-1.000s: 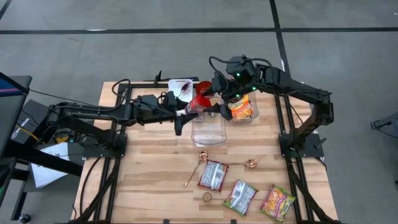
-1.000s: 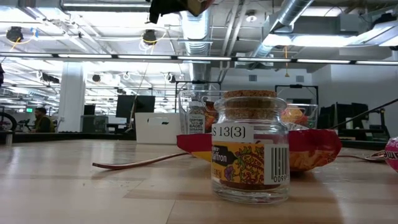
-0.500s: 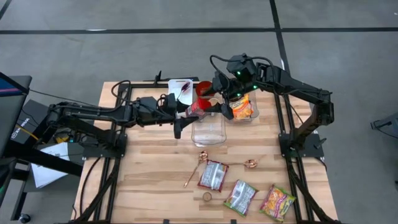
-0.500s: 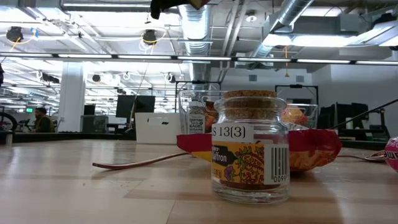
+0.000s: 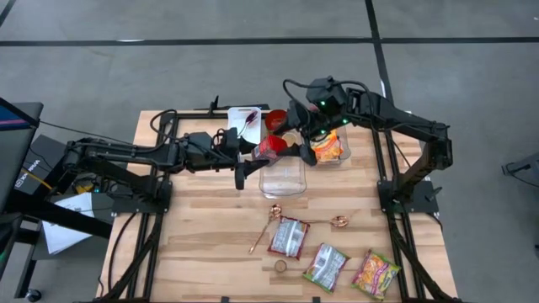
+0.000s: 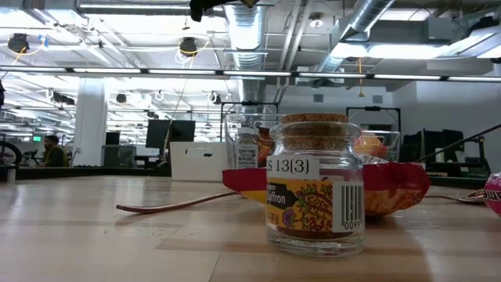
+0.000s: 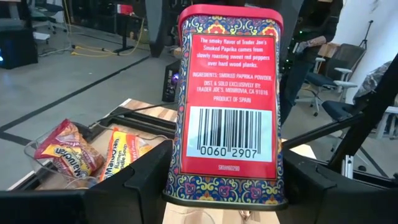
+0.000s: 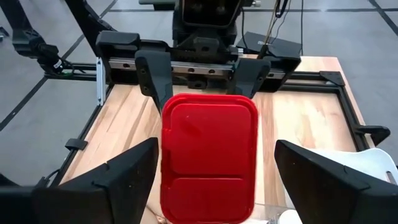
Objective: Pick & Place Food Item
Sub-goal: Put the red spice can into the left transparent bin
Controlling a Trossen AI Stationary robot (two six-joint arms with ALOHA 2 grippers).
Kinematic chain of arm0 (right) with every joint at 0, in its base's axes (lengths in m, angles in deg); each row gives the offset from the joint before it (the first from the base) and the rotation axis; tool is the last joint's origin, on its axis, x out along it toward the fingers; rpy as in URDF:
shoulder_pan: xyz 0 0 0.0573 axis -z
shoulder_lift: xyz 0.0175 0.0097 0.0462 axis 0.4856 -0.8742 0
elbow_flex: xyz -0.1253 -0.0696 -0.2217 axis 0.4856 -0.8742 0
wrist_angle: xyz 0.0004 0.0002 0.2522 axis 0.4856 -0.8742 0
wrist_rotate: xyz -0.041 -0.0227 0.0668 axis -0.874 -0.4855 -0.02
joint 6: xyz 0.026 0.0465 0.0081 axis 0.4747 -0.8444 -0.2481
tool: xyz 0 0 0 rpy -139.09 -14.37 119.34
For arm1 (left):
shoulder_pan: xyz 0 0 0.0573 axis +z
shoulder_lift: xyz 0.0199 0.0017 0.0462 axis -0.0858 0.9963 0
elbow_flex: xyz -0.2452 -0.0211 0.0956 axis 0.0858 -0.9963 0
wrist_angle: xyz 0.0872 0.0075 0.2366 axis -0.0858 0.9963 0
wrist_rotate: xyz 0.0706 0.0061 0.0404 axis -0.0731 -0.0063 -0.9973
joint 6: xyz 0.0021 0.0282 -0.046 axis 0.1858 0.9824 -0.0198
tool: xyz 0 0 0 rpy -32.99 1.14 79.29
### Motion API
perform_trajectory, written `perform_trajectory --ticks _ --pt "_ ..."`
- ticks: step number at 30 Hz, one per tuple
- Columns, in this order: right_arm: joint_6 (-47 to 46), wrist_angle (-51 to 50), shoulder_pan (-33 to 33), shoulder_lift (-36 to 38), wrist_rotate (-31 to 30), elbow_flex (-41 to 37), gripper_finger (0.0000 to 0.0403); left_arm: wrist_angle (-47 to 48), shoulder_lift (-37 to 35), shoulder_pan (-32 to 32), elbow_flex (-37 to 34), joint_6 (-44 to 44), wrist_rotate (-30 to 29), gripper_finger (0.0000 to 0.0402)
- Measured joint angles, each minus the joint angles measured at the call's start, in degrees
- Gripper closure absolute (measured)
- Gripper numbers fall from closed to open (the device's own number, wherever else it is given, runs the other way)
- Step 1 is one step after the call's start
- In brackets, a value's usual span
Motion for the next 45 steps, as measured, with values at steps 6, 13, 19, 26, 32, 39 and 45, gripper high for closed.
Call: perform_trajectory --ticks 6,13,19,26,32,39,45 --pt "-0.42 0.23 0.0 0.0 0.04 0.0 0.0088 0.03 0.0 -0.17 -0.02 -0.08 -0.2 0.019" --pt "-0.34 0.24 -0.77 -0.25 0.38 0.01 0.0088 0.03 0.0 -0.17 -0.02 -0.1 -0.41 0.019" --pt "-0.01 -0.33 -1.58 -1.5 0.44 0.13 0.0088 -0.27 0.0 -0.16 -0.04 -0.12 -0.39 0.019" --pt "-0.39 0.63 -1.73 -1.62 0.44 0.04 0.0088 -0.28 0.0 -0.34 -0.04 -1.35 -0.34 0.019" --pt "-0.42 0.51 -1.72 -1.68 0.39 0.04 0.009 0.23 0.0 -1.32 -0.04 -1.37 -0.41 0.019" --pt "-1.33 0.45 -1.73 -1.7 0.27 0.04 0.0132 0.25 0.0 -1.4 -0.04 -1.39 -0.41 0.019" --pt "-1.55 0.3 -1.88 -1.7 0.24 0.04 0.0193 0.75 0.0 -1.4 -0.04 -1.37 -0.48 0.019"
